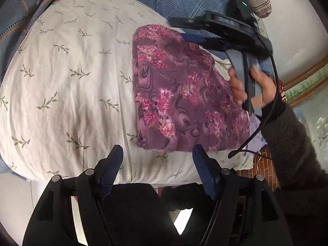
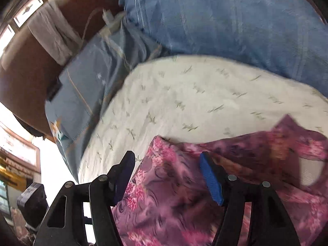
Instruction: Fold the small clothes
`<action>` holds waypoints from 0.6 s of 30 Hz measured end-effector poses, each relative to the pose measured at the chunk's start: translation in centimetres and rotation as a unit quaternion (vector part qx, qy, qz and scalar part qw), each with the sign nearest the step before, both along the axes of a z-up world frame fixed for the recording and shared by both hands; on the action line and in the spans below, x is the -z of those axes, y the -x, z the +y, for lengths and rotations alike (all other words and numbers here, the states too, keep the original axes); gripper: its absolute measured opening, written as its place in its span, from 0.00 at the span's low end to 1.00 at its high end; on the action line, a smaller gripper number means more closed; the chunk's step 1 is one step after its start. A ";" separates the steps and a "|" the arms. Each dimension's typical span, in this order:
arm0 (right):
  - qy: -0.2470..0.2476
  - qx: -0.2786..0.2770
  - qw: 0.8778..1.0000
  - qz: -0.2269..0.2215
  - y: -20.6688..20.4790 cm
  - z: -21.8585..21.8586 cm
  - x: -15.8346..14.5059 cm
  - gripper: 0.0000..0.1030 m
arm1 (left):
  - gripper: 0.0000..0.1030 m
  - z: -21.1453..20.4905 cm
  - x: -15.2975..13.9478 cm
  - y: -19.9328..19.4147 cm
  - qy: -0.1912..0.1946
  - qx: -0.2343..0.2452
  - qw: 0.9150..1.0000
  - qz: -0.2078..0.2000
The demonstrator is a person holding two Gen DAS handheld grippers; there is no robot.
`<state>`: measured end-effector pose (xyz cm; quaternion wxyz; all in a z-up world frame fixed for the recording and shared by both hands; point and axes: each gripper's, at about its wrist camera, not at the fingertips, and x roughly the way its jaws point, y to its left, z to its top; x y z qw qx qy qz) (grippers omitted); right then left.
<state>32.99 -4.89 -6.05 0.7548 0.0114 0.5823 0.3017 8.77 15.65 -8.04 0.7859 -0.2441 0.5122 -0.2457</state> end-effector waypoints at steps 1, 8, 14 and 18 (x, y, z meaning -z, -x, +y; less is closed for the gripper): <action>0.020 -0.015 1.000 -0.003 0.0 1.0 0.7 0.65 | 0.68 0.0 0.2 -0.2 0.001 -0.001 1.000 -0.001; 0.123 -0.103 0.982 -0.101 1.2 4.4 -0.1 0.04 | 0.10 -0.2 -1.2 -1.9 -0.003 -0.015 0.999 -0.051; 0.050 -0.008 0.993 -0.103 -2.8 2.4 -2.2 0.03 | 0.10 2.1 -0.4 -3.5 -0.072 -0.092 0.992 -0.042; 0.060 0.019 0.997 -0.041 -3.7 2.4 3.6 0.09 | 0.10 4.0 1.4 -3.7 -0.005 -0.108 0.994 0.006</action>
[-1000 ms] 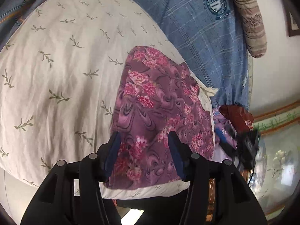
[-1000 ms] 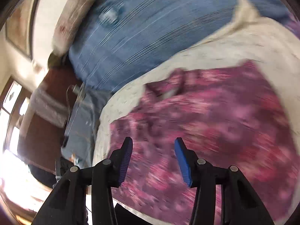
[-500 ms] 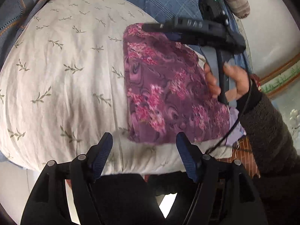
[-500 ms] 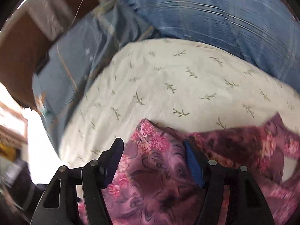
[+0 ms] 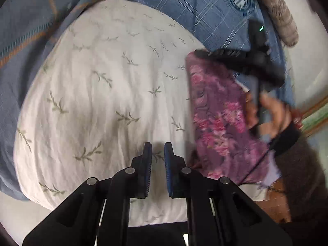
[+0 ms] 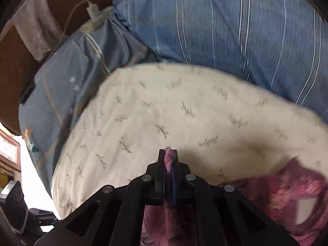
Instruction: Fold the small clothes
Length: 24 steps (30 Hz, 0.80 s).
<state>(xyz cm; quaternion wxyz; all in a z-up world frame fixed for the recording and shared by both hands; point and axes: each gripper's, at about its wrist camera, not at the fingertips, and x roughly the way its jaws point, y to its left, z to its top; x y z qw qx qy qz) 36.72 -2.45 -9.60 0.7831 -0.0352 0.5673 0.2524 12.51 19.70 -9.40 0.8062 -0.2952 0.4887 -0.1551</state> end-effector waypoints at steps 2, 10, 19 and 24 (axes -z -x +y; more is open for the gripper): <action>0.013 0.009 1.000 0.010 0.2 -0.2 1.1 0.11 | 0.10 -0.2 -0.8 0.5 0.009 0.015 1.000 -0.009; -0.128 0.104 0.985 -0.056 3.3 -12.4 -10.6 0.49 | 0.46 -2.6 -4.0 -0.7 -0.014 0.050 0.998 -0.036; 0.007 0.300 0.953 -0.045 10.1 -35.9 -10.8 0.58 | 0.65 -5.8 -5.8 -11.6 0.096 0.080 0.992 -0.009; -0.051 0.329 0.943 -0.024 10.8 -38.5 -6.8 0.58 | 0.66 -9.2 -5.9 -15.5 0.110 0.069 0.991 0.030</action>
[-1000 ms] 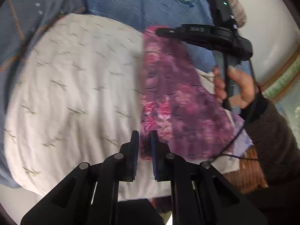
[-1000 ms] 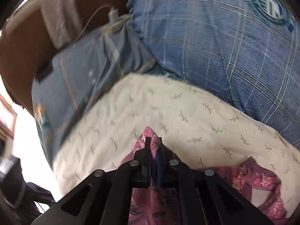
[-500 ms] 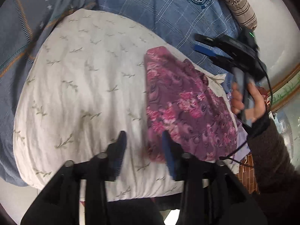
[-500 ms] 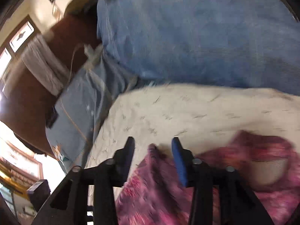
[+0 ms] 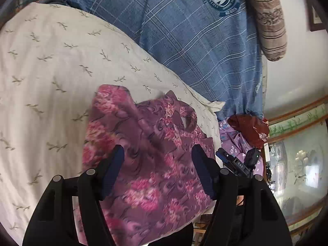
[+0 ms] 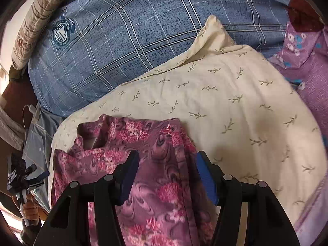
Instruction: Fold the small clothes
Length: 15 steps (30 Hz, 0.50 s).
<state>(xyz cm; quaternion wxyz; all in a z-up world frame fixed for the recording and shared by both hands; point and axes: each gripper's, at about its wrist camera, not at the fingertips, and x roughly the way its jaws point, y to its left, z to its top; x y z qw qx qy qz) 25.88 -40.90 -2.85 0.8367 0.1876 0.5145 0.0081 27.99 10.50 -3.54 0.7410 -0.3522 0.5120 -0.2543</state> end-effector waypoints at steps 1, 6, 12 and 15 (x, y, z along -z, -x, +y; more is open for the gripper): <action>-0.008 0.001 1.000 -0.003 -0.6 0.1 0.8 0.58 | 0.66 -0.8 0.2 -0.7 -0.001 0.002 1.000 0.012; 0.008 -0.012 1.000 -0.008 -1.3 1.9 2.2 0.38 | 0.69 -2.5 2.0 -2.8 -0.041 -0.007 0.998 0.047; 0.022 -0.031 0.996 -0.081 -0.1 1.9 -2.0 0.05 | 0.09 -3.6 2.0 -4.7 -0.063 -0.027 0.996 0.053; -0.008 -0.008 0.990 -0.143 0.0 0.1 -5.0 0.05 | 0.09 -3.0 -0.1 -5.4 -0.065 -0.058 0.996 0.015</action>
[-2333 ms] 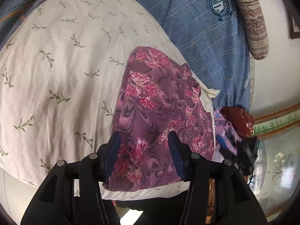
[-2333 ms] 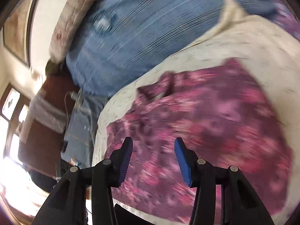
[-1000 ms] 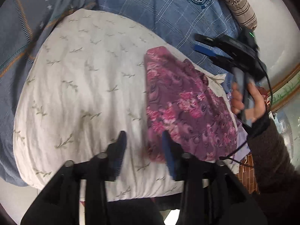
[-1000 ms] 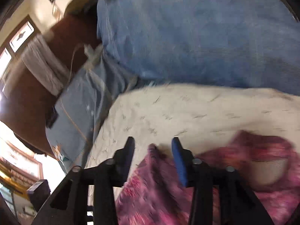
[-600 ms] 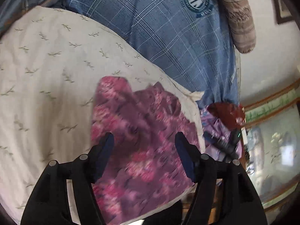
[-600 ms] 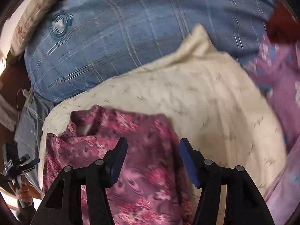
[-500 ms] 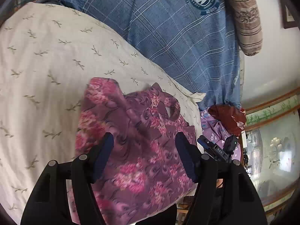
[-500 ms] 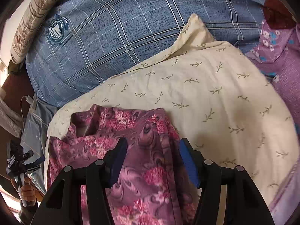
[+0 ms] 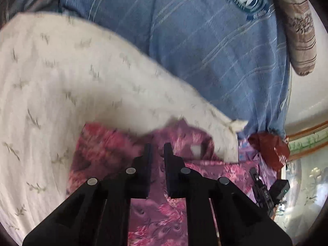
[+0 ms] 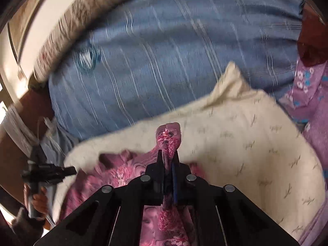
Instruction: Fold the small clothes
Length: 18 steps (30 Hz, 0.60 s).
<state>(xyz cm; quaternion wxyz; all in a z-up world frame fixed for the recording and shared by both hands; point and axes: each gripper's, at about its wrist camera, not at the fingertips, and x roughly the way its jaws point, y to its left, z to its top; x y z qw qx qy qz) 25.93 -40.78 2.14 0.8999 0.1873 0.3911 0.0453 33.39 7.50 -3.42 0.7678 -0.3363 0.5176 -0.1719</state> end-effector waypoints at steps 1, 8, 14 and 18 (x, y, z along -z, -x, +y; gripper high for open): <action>-0.003 0.007 1.000 0.003 -0.5 -0.4 0.4 0.05 | 0.09 0.1 -0.2 -0.5 -0.007 -0.006 1.000 -0.005; -0.022 0.041 0.994 0.102 -3.2 -2.0 8.9 0.05 | 0.17 3.8 0.7 -1.8 0.026 -0.004 1.000 0.010; -0.055 0.042 0.993 0.097 -3.0 -2.5 9.2 0.09 | 0.73 5.3 2.3 -0.3 0.001 0.030 0.999 0.044; -0.069 0.041 0.990 0.114 -3.3 -2.3 9.7 0.24 | 0.73 4.5 5.4 -0.2 0.038 0.048 0.994 0.094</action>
